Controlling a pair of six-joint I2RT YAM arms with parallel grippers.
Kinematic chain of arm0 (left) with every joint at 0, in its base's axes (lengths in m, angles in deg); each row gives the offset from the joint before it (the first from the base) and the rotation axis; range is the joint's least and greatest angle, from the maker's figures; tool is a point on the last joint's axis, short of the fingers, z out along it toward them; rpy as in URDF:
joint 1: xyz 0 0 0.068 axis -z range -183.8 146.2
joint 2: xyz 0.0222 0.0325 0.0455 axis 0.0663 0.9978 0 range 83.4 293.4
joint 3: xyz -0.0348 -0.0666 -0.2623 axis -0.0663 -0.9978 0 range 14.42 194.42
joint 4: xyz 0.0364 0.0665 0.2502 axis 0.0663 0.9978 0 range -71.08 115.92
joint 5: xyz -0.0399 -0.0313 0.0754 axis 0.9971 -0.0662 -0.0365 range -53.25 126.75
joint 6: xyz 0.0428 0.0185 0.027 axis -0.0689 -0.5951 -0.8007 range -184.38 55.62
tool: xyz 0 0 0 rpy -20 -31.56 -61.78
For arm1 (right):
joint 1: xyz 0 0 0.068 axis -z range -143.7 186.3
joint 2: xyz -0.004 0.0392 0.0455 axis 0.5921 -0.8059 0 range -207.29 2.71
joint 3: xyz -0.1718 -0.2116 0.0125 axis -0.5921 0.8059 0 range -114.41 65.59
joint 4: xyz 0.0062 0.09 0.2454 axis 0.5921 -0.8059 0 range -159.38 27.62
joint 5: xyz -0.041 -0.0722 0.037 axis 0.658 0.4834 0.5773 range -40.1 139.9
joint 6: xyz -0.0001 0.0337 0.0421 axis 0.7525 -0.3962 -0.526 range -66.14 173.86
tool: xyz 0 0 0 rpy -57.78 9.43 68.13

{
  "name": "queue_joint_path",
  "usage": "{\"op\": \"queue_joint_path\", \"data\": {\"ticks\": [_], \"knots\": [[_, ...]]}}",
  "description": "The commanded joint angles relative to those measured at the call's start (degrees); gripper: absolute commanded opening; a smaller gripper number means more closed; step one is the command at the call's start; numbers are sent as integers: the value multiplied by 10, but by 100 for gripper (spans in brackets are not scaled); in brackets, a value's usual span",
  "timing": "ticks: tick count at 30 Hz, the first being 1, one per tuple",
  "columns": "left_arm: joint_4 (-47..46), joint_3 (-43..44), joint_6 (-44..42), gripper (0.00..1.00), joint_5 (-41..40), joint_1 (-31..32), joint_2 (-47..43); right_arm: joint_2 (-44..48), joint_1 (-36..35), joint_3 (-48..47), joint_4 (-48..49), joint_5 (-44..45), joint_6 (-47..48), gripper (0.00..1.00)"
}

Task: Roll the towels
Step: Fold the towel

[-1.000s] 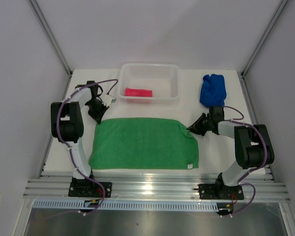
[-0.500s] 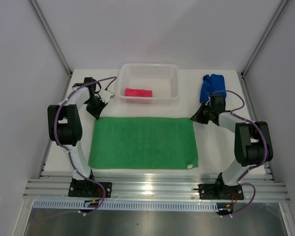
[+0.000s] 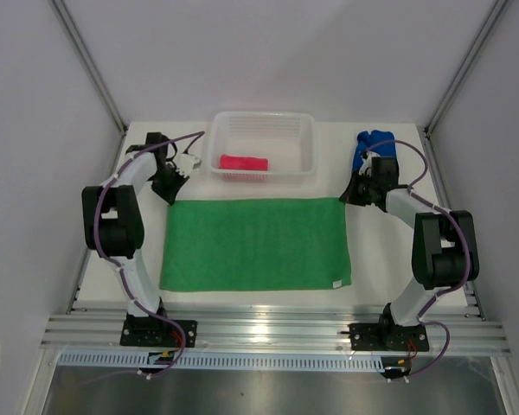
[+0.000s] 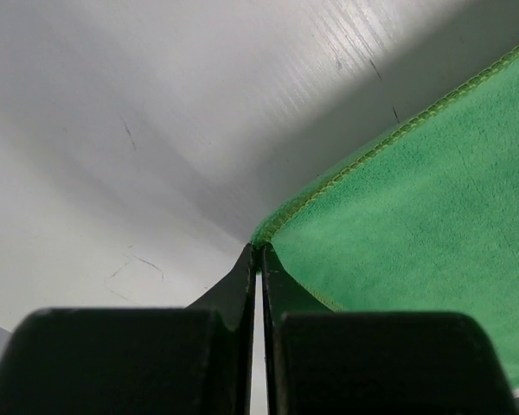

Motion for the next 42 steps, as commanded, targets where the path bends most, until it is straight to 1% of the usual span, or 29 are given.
{"op": "queue_joint_path", "data": {"ticks": [1,6,11,13,14,15,17,18,20,22,24,25,27,31,32,34,38,42], "knots": [[-19,34,4,1,7,-3,-41,-2,12,-37,17,7,78,0],[-33,38,1,1,4,-3,-59,-2,24,-45,25,-24,100,0],[-37,26,-4,1,25,-4,-100,37,25,-26,2,-29,142,0],[-35,3,-16,1,38,-4,-134,56,25,-15,-25,-23,155,0],[-36,-11,-21,0,52,-4,-147,80,24,4,-32,-22,159,0],[-36,-53,-26,1,60,-3,-161,96,24,18,-36,-23,166,0],[-35,-103,-55,1,71,-3,-197,141,20,47,-46,-19,167,0],[-34,-118,-65,1,73,-3,-209,157,19,70,-50,-15,157,0],[-27,-165,-95,1,69,-3,-239,203,12,95,-74,8,146,0],[-19,-198,-110,0,71,-3,-256,234,7,111,-95,13,131,0],[-5,-213,-122,1,76,-4,-282,272,-9,128,-107,11,115,0],[-1,-229,-129,1,75,-3,-291,282,-17,140,-129,21,113,0],[12,-238,-136,1,75,-4,-316,298,-26,146,-164,49,92,0],[43,-266,-151,1,80,-4,-345,319,-40,165,-189,43,35,0],[44,-285,-154,1,76,-4,-350,319,-47,167,-191,44,28,0],[47,-299,-163,1,67,-7,-365,320,-63,167,-201,62,12,0],[65,-307,-166,1,75,-32,-382,335,-69,149,-229,103,-5,0],[74,-310,-175,1,80,-59,-392,365,-69,156,-232,123,-14,0]]}}
